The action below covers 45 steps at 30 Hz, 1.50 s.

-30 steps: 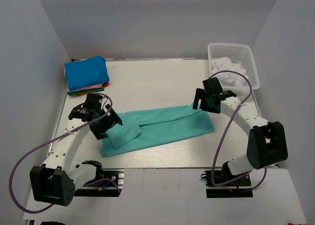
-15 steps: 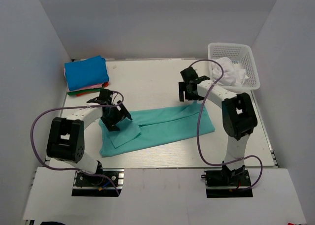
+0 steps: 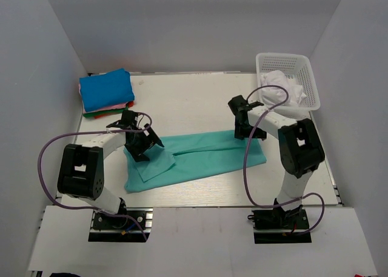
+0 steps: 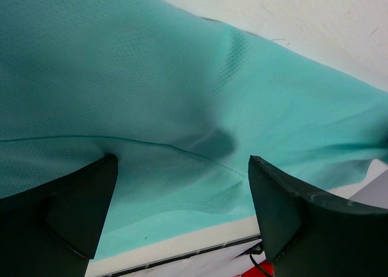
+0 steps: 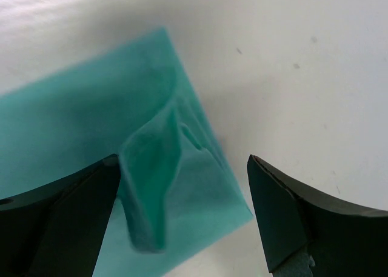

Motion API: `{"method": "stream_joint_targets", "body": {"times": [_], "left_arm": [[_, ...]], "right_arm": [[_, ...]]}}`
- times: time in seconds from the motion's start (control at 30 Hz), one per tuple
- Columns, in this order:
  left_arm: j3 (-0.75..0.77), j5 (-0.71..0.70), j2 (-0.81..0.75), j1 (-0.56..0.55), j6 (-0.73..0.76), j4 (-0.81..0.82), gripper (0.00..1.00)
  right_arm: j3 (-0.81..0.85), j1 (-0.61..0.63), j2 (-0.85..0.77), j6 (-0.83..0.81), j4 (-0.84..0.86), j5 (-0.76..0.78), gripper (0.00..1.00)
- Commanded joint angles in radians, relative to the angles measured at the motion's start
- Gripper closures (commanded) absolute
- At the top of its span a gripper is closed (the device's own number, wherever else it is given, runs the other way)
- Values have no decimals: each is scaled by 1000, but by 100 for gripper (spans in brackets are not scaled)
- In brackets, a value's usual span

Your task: Fold and stack the t-shirts

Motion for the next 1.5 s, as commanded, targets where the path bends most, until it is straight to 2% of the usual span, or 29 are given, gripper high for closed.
{"method": "stream_joint_targets", "body": {"times": [0.0, 0.27, 0.33, 0.4, 0.43, 0.47, 0.53, 0.57, 0.63, 0.8, 0.87, 0.9, 0.97, 1.0, 1.07, 1.1, 1.13, 1.17, 1.2, 1.27, 1.3, 1.33, 1.47], "left_arm": [[-41, -89, 51, -1, 15, -40, 0], [14, -108, 89, -1, 34, -65, 0], [24, -108, 100, -1, 46, -74, 0], [38, -108, 100, -1, 58, -74, 0], [64, -108, 110, -1, 67, -74, 0], [77, -108, 124, -10, 67, -74, 0], [131, -118, 156, -10, 86, -83, 0], [153, -118, 175, -10, 86, -83, 0], [211, -128, 233, -10, 86, -83, 0], [362, -143, 409, -10, 113, -75, 0], [518, -143, 550, -19, 133, -132, 0], [640, -143, 595, -19, 150, -146, 0], [777, -143, 685, -29, 175, -186, 0], [939, -143, 784, -38, 190, -207, 0], [1131, -132, 897, -49, 199, -290, 0], [1325, -113, 1005, -73, 211, -305, 0], [1412, -83, 1056, -73, 221, -306, 0], [1534, -41, 1099, -90, 221, -284, 0], [1567, 60, 1135, -90, 209, -201, 0], [1527, 212, 1170, -119, 167, -40, 0], [1503, 233, 1170, -131, 111, 118, 0], [1488, 251, 1181, -159, 92, 191, 0], [1618, 251, 1284, -235, 51, 320, 0]], "right_arm": [[-104, -15, -116, 110, -88, 108, 10], [-280, -63, -317, 210, -162, 131, 10], [-275, -67, -383, 144, -131, 81, 10], [-262, -63, -433, 95, -30, -30, 10], [-246, -58, -441, 0, 2, -70, 10], [-245, -57, -460, -33, 85, -199, 10], [-246, -55, -464, -121, 252, -272, 10], [-246, -53, -463, -154, 289, -383, 10], [-229, -49, -405, -166, 378, -429, 10], [-168, -49, -230, -203, 421, -509, 10], [-156, -43, -168, -192, 391, -483, 10], [-168, -35, -164, -191, 378, -481, 10], [-214, -26, -193, -180, 381, -484, 10], [-259, -18, -209, -169, 387, -521, 10], [-335, -3, -281, -162, 409, -547, 10], [-381, 18, -301, -136, 406, -597, 10], [-433, 29, -338, -125, 397, -608, 10], [-456, 42, -378, -119, 391, -622, 10], [-540, 96, -400, -81, 391, -669, 10], [-600, 138, -473, -56, 404, -735, 10], [-664, 222, -539, -35, 398, -781, 10], [-685, 256, -556, -6, 392, -796, 10], [-722, 464, -644, 62, 388, -808, 10]]}}
